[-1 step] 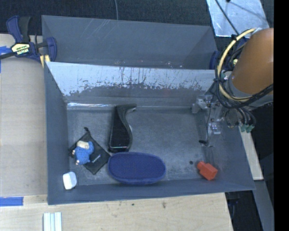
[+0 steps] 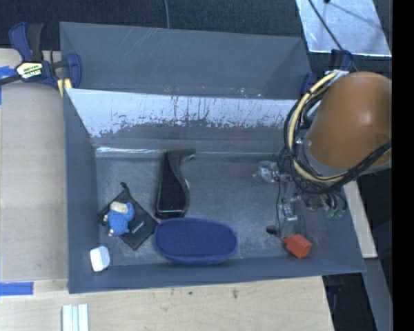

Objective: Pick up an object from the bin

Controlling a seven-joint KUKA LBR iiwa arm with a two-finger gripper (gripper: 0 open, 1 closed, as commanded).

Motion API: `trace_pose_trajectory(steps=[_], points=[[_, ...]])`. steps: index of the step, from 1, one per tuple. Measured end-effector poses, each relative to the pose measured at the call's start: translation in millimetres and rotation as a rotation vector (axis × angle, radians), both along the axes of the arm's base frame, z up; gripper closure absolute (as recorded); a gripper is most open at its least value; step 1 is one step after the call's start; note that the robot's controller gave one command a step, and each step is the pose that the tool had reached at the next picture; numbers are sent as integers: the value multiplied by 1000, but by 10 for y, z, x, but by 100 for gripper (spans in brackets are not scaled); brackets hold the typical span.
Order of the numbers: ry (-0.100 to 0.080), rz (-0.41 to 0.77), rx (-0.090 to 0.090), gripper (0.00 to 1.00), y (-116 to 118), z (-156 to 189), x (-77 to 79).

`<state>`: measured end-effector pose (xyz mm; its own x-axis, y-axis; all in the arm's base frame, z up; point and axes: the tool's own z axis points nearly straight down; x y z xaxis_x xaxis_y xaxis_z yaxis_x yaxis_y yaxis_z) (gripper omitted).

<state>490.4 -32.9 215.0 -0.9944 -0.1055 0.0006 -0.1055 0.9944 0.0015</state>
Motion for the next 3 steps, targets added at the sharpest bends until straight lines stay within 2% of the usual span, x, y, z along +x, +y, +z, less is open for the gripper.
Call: trace_pose_trajectory(steps=[1,2,3], points=[[-2,167,-4,0,-788,-359,172],[2,-184,-1,0,-484,-1473,-5],[-12,36,-6,0,-1166,-318,192]])
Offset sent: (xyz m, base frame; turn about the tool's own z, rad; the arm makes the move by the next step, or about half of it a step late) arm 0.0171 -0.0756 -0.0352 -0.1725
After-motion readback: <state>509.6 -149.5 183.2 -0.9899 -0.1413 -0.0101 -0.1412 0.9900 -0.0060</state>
